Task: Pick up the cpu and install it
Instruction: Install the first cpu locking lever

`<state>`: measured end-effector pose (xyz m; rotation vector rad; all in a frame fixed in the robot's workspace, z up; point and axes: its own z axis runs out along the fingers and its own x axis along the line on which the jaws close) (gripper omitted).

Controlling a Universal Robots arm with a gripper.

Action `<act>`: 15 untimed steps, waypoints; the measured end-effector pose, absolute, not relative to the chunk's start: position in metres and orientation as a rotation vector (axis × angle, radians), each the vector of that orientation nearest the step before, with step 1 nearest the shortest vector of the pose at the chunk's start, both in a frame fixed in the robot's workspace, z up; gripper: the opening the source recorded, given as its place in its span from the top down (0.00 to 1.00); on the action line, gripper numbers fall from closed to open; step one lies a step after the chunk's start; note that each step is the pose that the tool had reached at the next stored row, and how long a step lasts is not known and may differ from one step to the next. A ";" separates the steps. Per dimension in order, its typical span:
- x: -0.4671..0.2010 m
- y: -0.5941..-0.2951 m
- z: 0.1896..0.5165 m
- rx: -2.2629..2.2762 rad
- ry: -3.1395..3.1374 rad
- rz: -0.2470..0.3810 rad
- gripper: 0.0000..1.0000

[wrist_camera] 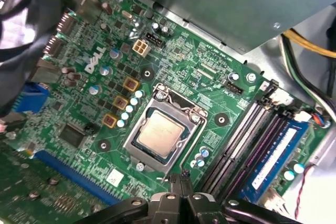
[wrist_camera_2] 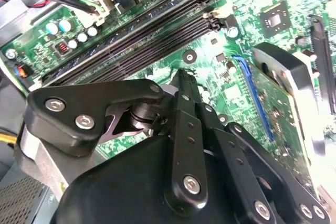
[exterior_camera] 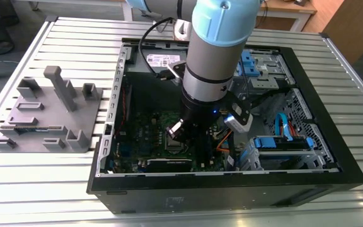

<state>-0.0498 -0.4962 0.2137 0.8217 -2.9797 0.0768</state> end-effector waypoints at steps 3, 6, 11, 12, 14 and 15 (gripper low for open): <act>-0.050 -0.496 0.215 0.822 -2.980 0.076 0.89; -0.051 -0.496 0.215 0.822 -2.980 0.077 0.89; -0.058 -0.495 0.214 0.820 -2.980 0.077 0.89; -0.058 -0.494 0.214 0.818 -2.981 0.076 0.89; -0.060 -0.493 0.214 0.811 -2.983 0.075 0.89; -0.061 -0.493 0.214 0.807 -2.984 0.075 0.89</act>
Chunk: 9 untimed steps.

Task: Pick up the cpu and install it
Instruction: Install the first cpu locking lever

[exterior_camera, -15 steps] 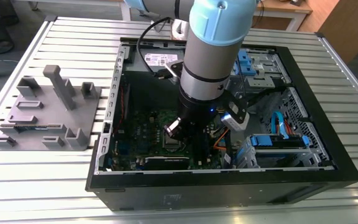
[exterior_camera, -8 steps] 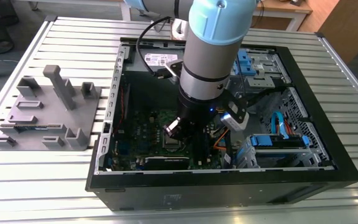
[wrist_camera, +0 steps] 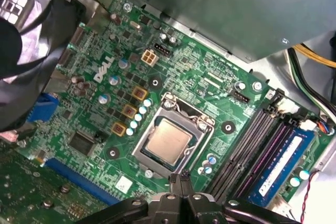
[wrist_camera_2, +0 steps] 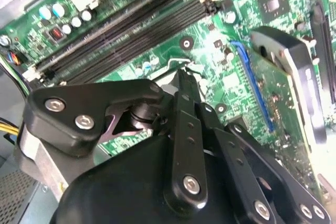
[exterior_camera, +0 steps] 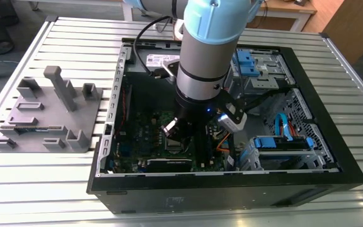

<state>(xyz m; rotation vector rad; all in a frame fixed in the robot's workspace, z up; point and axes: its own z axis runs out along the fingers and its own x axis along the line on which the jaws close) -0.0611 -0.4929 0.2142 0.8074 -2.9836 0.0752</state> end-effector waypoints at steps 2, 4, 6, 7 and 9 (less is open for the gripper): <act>-0.064 -0.492 0.214 0.798 -2.986 0.075 0.89; -0.067 -0.491 0.214 0.789 -2.988 0.075 0.89; -0.070 -0.490 0.214 0.778 -2.991 0.074 0.89; -0.072 -0.490 0.214 0.773 -2.992 0.074 0.89; -0.074 -0.489 0.214 0.758 -2.996 0.074 0.89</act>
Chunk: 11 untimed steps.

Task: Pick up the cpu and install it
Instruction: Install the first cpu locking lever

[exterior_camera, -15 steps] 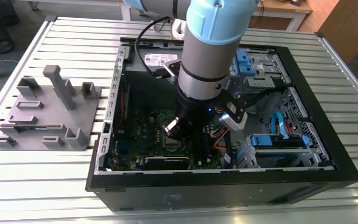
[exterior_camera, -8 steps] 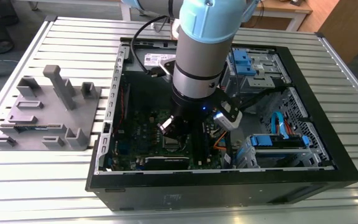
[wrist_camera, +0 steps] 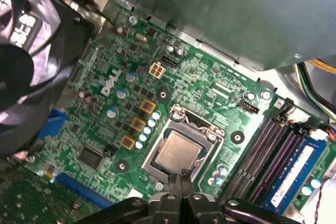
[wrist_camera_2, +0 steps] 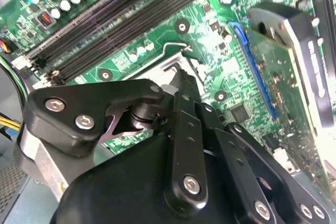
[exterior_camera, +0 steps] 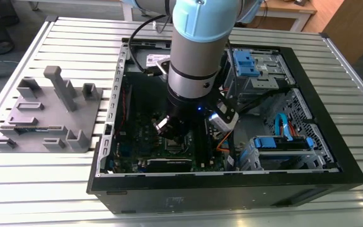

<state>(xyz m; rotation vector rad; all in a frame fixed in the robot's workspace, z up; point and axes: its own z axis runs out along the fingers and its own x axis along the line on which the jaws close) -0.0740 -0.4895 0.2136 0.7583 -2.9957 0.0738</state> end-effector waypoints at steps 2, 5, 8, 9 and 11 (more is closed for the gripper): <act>-0.076 -0.489 0.213 0.740 -3.000 0.073 0.89; -0.076 -0.486 0.213 0.721 -3.004 0.073 0.89; -0.076 -0.483 0.213 0.713 -3.006 0.072 0.89; -0.076 -0.483 0.213 0.713 -3.006 0.073 0.89; -0.076 -0.483 0.214 0.712 -3.006 0.073 0.89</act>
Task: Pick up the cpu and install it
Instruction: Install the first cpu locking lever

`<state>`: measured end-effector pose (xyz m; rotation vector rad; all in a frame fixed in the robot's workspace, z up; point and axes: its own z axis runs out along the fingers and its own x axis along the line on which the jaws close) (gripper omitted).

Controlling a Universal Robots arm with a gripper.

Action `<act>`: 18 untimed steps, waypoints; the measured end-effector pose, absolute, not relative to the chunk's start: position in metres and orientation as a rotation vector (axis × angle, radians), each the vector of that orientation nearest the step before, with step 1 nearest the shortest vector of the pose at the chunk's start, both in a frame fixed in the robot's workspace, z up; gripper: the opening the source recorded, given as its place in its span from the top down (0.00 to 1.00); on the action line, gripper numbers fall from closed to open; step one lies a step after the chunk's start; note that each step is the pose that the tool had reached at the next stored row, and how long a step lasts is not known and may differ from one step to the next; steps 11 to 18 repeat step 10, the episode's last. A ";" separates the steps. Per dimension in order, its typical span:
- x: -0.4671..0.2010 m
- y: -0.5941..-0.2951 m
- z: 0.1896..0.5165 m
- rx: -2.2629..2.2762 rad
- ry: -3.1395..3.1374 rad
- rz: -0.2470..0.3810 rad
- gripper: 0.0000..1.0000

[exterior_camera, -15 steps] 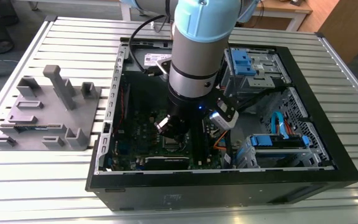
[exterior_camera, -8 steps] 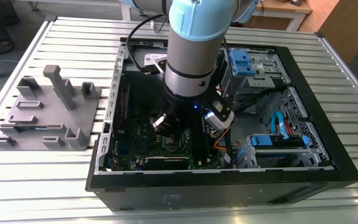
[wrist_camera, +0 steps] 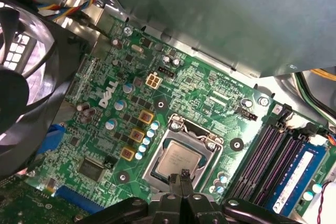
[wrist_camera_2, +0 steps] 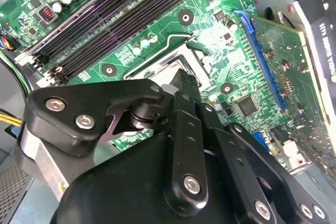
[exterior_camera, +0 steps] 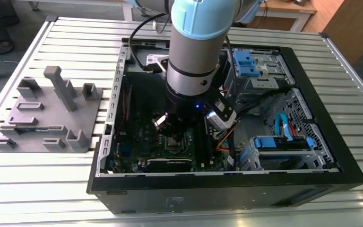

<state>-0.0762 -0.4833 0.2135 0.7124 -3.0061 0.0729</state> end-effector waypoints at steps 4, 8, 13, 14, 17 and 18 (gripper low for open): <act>-0.076 -0.483 0.217 0.711 -3.007 0.072 0.89; -0.076 -0.483 0.217 0.711 -3.006 0.073 0.89; -0.076 -0.483 0.217 0.711 -3.006 0.073 0.89; -0.076 -0.483 0.217 0.711 -3.006 0.073 0.89; -0.076 -0.483 0.217 0.711 -3.006 0.073 0.89; -0.076 -0.483 0.217 0.711 -3.006 0.073 0.89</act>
